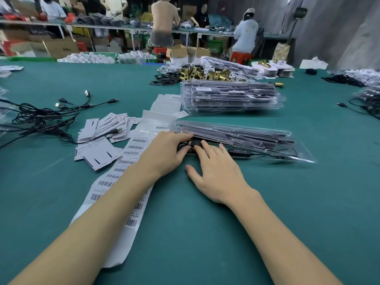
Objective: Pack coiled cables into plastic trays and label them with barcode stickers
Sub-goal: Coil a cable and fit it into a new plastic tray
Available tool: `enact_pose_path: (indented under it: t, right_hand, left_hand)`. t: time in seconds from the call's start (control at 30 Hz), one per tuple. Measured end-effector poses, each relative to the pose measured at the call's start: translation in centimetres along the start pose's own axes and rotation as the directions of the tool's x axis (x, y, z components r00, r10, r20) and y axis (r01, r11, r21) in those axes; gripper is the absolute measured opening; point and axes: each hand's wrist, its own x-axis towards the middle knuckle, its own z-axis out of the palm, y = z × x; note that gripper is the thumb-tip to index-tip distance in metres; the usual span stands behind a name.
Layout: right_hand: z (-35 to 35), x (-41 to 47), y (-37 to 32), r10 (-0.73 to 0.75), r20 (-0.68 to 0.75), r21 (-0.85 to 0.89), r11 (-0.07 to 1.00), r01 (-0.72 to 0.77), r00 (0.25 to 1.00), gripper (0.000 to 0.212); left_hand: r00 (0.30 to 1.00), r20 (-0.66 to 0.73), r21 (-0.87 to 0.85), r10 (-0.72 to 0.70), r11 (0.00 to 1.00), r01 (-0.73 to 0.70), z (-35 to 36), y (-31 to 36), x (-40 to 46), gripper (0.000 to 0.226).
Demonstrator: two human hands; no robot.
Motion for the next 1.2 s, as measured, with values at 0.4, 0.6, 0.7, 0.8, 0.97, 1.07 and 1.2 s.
enact_pose_path:
  t: [0.4,0.6,0.7,0.8,0.97,1.07,1.2]
  right_hand:
    - [-0.2,0.3,-0.8,0.037,0.058,-0.009,0.999,-0.036,0.998,0.080]
    - [0.1,0.4,-1.2,0.041,0.049,-0.009,0.999,-0.040,0.998,0.081]
    - [0.2,0.5,-1.1,0.031,0.065,-0.009,0.999,-0.031,0.997,0.085]
    - [0.3,0.7,-0.9,0.021,0.062,-0.015,1.000,-0.020,0.998,0.089]
    - [0.2,0.7,-1.0,0.017,0.052,-0.005,1.000,-0.017,0.999,0.096]
    - [0.0,0.8,-0.9,0.016,0.053,-0.006,1.000,-0.015,0.998,0.099]
    - [0.0,0.7,-0.9,0.007,0.040,-0.017,1.000,-0.006,0.999,0.095]
  left_hand:
    - [0.999,0.006,-0.081,-0.031,0.996,0.032,-0.4,-0.7,0.3,0.033]
    - [0.997,-0.069,-0.016,-0.044,0.999,0.043,0.0,0.0,0.3,0.023]
    - [0.999,0.007,0.078,-0.036,0.996,0.035,0.0,0.5,0.4,0.028]
    - [0.992,0.093,0.270,-0.089,0.961,0.060,0.5,1.7,0.4,0.036]
    - [0.986,0.136,0.391,-0.099,0.920,0.039,0.4,2.4,0.2,0.034]
    - [0.983,0.158,0.377,-0.096,0.926,0.030,0.5,2.3,0.0,0.031]
    - [0.967,0.220,0.265,-0.128,0.962,0.067,0.9,1.7,0.0,0.036]
